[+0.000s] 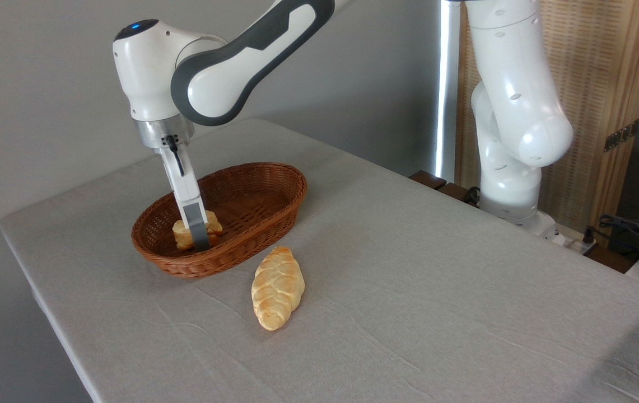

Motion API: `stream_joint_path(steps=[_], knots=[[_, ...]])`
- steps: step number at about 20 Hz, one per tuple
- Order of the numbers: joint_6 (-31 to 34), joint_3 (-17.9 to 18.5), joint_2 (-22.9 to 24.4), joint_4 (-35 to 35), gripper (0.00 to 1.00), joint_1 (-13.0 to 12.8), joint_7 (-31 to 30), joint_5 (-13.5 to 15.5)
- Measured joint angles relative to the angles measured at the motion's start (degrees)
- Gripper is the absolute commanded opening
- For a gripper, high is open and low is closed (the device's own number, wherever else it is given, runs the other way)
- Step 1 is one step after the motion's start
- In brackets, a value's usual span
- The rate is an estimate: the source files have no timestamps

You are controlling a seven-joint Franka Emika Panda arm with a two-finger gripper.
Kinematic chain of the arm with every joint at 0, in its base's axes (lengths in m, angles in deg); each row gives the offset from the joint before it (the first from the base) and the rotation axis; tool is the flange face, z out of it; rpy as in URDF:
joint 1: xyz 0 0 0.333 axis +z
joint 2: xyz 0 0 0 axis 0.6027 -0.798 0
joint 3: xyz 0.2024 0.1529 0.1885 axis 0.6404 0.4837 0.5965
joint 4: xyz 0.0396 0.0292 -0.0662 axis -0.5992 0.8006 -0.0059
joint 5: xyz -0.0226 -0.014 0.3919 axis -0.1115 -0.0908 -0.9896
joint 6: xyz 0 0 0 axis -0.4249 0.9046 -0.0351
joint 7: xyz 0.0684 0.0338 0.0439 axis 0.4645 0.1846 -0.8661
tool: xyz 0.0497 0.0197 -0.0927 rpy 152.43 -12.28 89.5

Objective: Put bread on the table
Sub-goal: 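Close the gripper fingers around the bread roll, then lift the bread roll out of the basket and carry it beside the croissant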

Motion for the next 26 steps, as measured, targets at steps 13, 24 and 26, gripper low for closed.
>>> stream_joint_path(steps=[13, 24, 26], knots=[[0.0, 0.2, 0.1, -0.2, 0.44, 0.5, -0.1, 0.0], [1.4, 0.6, 3.6, -0.5, 0.51, 2.7, -4.8, 0.1], [4.3, 0.7, 5.9, -0.5, 0.52, 4.1, -4.8, 0.1]])
